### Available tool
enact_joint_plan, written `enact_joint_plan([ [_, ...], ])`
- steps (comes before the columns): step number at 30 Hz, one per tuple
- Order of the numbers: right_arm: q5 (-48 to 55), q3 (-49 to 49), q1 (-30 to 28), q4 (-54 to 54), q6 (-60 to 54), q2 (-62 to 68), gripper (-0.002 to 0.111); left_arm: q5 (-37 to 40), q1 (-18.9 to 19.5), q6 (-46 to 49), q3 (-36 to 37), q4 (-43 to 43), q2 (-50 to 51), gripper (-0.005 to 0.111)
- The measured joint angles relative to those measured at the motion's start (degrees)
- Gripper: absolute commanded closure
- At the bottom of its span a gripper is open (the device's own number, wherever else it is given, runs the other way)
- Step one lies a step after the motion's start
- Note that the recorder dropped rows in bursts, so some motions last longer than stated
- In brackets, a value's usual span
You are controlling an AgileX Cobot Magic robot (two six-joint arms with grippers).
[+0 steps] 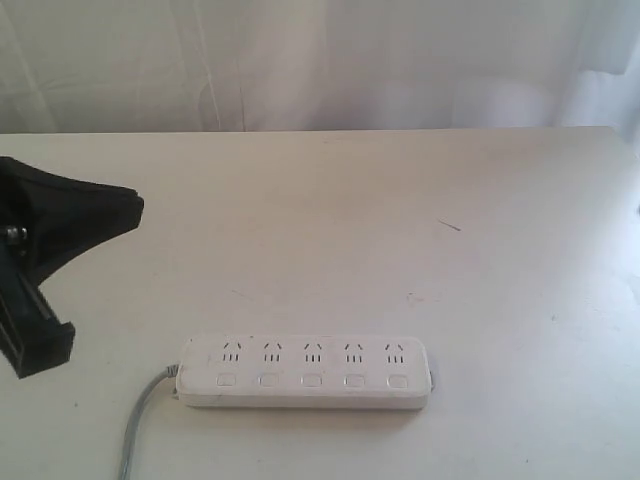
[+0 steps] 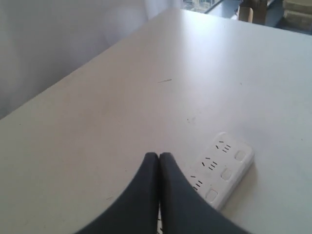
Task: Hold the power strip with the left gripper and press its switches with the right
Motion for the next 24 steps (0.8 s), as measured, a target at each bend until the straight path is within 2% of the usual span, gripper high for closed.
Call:
enact_joint_plan([
  [6,0.2,0.0,-9.0,0.0,0.0,-12.7,0.108,-9.2,-0.7,-0.4,6.7,-1.2,-1.2,0.107],
  [13,0.4,0.0,-17.3,0.0,0.0,-22.3,0.108,-19.9,-5.1,-0.9,15.2,-1.2,-1.7,0.107],
  [18,0.7,0.0,-18.9,0.0,0.0,-25.8,0.108,-26.5,-5.8,-1.6,20.2,-1.2,-1.8,0.107],
  [24,0.7,0.0,-19.1,0.0,0.0,-26.6,0.108,-29.6,-5.8,-2.5,23.7,-1.4,-1.8,0.107],
])
